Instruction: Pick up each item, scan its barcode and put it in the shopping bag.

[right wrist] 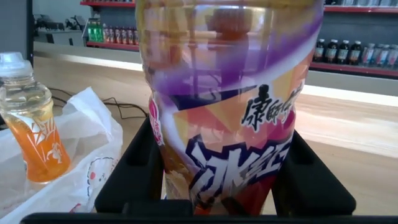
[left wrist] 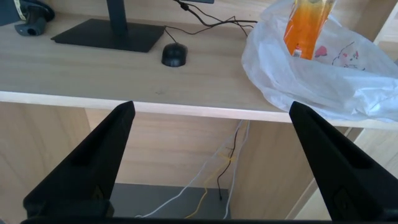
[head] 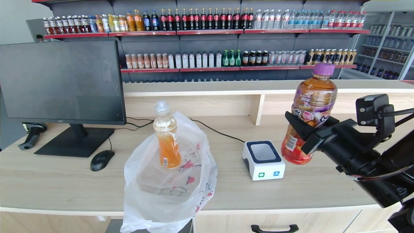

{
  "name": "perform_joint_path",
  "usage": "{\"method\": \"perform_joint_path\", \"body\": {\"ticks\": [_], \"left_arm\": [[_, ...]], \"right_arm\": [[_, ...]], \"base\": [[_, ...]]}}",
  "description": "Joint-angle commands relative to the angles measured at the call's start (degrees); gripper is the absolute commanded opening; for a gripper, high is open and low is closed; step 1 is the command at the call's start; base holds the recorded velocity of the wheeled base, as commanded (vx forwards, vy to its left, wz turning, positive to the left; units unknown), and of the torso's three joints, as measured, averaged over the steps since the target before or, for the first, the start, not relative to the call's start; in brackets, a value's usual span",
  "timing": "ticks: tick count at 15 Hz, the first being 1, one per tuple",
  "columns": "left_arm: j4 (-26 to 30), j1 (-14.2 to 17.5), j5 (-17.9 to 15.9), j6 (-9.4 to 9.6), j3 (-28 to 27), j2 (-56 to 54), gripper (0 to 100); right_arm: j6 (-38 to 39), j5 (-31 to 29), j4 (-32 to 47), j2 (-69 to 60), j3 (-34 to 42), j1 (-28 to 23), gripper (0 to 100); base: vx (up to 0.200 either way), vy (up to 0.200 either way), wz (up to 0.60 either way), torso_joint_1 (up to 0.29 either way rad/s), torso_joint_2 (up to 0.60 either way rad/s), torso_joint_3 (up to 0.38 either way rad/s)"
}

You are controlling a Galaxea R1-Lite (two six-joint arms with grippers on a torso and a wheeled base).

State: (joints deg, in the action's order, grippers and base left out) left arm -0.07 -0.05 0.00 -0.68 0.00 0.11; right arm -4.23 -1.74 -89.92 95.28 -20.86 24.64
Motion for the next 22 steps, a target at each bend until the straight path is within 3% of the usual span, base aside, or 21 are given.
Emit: {"method": "perform_joint_path", "body": {"ticks": [1, 3, 6, 10, 15, 18, 22], "left_arm": [[-0.01, 0.05, 0.0, -0.02, 0.0, -0.02, 100], [-0.01, 0.05, 0.0, -0.2, 0.0, -0.02, 100], [-0.01, -0.04, 0.0, 0.16, 0.0, -0.02, 100], [-0.01, 0.05, 0.0, 0.07, 0.0, -0.02, 100], [-0.01, 0.05, 0.0, 0.07, 0.0, -0.02, 100], [-0.01, 0.05, 0.0, 0.07, 0.0, -0.02, 100], [-0.01, 0.05, 0.0, 0.07, 0.0, -0.02, 100]], "right_arm": [[0.1, 1.13, -0.08, 1.4, -0.15, 0.06, 0], [-1.66, 2.97, -0.08, 2.45, -1.47, 0.06, 0], [-12.12, 6.75, -0.08, 6.58, -3.14, 0.5, 0], [-21.96, 7.63, -0.08, 10.36, -11.4, 1.55, 0], [-26.8, 11.5, -0.08, 12.91, -14.91, 2.61, 0], [-31.63, 20.9, -0.08, 17.22, -18.87, 2.52, 0], [-35.32, 24.77, -0.08, 17.04, -18.34, 2.61, 0]], "base": [[0.0, 0.0, 0.0, 0.0, 0.0, 0.0], [0.0, 0.0, 0.0, 0.0, 0.0, 0.0], [0.0, 0.0, 0.0, 0.0, 0.0, 0.0], [0.0, 0.0, 0.0, 0.0, 0.0, 0.0], [0.0, 0.0, 0.0, 0.0, 0.0, 0.0], [0.0, 0.0, 0.0, 0.0, 0.0, 0.0], [0.0, 0.0, 0.0, 0.0, 0.0, 0.0]]}}
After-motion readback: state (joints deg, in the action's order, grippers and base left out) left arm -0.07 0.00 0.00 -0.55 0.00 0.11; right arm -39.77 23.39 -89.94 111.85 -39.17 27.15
